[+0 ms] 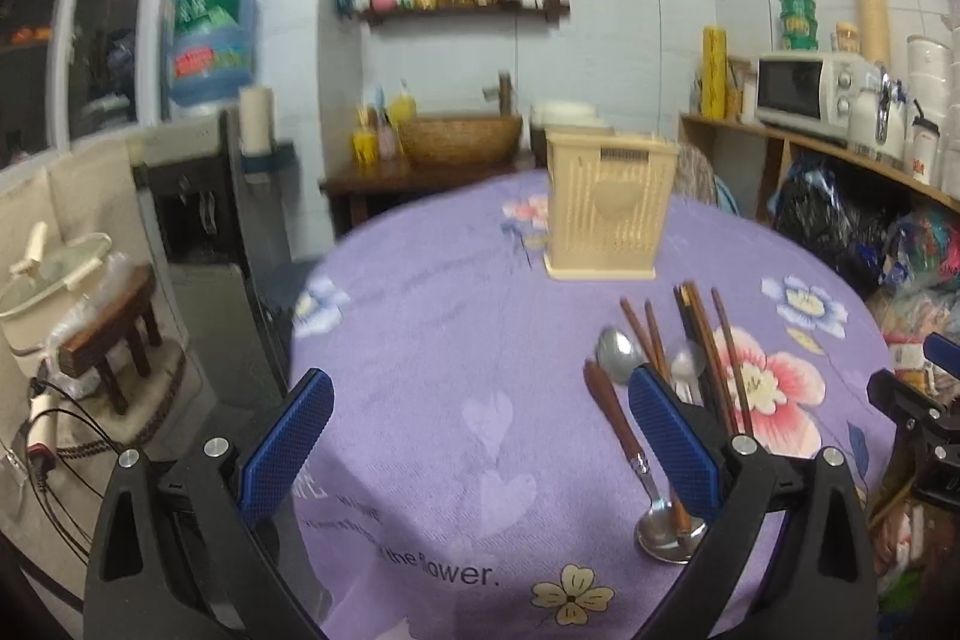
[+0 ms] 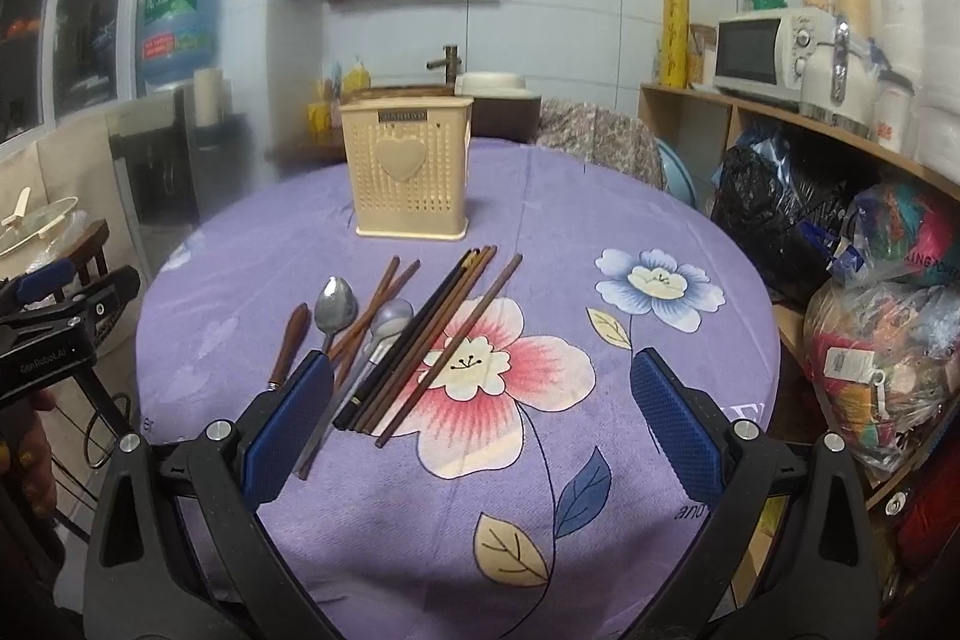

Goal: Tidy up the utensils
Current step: 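Grasp the wooden-handled spoon with the left tool while the right tool grasps a brown chopstick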

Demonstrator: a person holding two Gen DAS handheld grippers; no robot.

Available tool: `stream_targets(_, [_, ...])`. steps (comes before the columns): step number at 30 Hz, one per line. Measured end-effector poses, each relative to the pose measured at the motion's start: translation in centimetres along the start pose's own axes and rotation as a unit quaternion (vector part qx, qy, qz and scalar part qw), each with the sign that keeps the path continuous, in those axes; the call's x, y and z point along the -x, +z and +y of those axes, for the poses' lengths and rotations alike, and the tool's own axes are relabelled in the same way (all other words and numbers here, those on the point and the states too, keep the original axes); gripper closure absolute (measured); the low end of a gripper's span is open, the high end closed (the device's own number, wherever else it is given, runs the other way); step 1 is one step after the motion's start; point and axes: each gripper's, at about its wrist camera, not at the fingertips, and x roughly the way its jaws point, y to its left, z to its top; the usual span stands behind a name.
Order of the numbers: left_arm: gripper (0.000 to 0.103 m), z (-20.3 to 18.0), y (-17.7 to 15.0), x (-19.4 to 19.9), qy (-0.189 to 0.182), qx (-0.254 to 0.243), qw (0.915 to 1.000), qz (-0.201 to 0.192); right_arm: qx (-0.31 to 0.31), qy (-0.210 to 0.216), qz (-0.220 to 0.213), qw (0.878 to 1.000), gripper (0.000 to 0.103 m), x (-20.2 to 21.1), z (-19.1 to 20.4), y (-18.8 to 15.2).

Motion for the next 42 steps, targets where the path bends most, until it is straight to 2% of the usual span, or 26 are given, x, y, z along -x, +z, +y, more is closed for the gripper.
stream_targets(3, [0.005, 0.2, 0.6, -2.4, -0.034, 0.011, 0.998, 0.053, -0.011, 0.003, 0.029, 1.0, 0.005, -2.1, -0.8, 0.5])
stream_targets(5, [0.011, -0.3, 1.1, -3.7, -0.055, 0.003, 0.9955, 0.077, -0.017, 0.002, 0.052, 0.998, 0.005, -3.9, -1.4, 0.9])
stream_targets(7, [0.028, -1.2, 1.7, -5.3, -0.078, -0.005, 0.9909, 0.11, -0.019, -0.006, 0.067, 0.998, 0.005, -5.2, -1.8, 1.3])
stream_targets(8, [0.03, -1.6, 1.8, -6.1, -0.088, -0.004, 0.9883, 0.125, -0.019, -0.008, 0.073, 0.997, 0.005, -5.8, -1.9, 1.5])
stream_targets(10, [0.046, -2.4, 1.8, -8.0, -0.105, 0.003, 0.9809, 0.164, -0.022, -0.008, 0.08, 0.997, 0.005, -6.7, -2.1, 1.8])
stream_targets(13, [0.062, -3.2, 1.5, -10.2, -0.129, 0.022, 0.9685, 0.212, -0.022, -0.011, 0.084, 0.996, 0.005, -7.3, -2.2, 2.1])
stream_targets(14, [0.064, -3.6, 1.3, -10.6, -0.131, 0.023, 0.9661, 0.221, -0.023, -0.013, 0.083, 0.996, 0.005, -7.4, -2.2, 2.2])
stream_targets(20, [0.076, -4.8, 0.8, -11.8, -0.129, 0.012, 0.9594, 0.25, -0.024, -0.009, 0.092, 0.995, 0.005, -8.2, -2.1, 2.0])
stream_targets(23, [0.085, -5.1, 0.6, -12.7, -0.118, 0.005, 0.9597, 0.255, -0.025, -0.008, 0.099, 0.995, 0.005, -8.8, -2.2, 2.1])
stream_targets(30, [0.086, -4.5, 1.5, -14.1, -0.128, 0.001, 0.9568, 0.261, -0.047, 0.006, 0.125, 0.991, 0.006, -11.6, -3.3, 3.1])
stream_targets(31, [0.087, -4.3, 1.7, -14.4, -0.128, 0.0, 0.9565, 0.262, -0.055, 0.012, 0.13, 0.99, 0.007, -12.2, -3.6, 3.3])
stream_targets(33, [0.087, -3.7, 2.2, -15.1, -0.129, 0.006, 0.9548, 0.268, -0.067, 0.023, 0.144, 0.987, 0.017, -14.0, -4.0, 3.9])
stream_targets(36, [0.087, -3.5, 2.6, -15.7, -0.125, 0.0, 0.9547, 0.27, -0.07, 0.023, 0.166, 0.983, 0.032, -16.9, -4.1, 4.7])
stream_targets(42, [0.087, -3.5, 3.0, -16.3, -0.129, -0.003, 0.9514, 0.28, -0.101, 0.024, 0.214, 0.971, 0.055, -22.5, -4.3, 5.8])
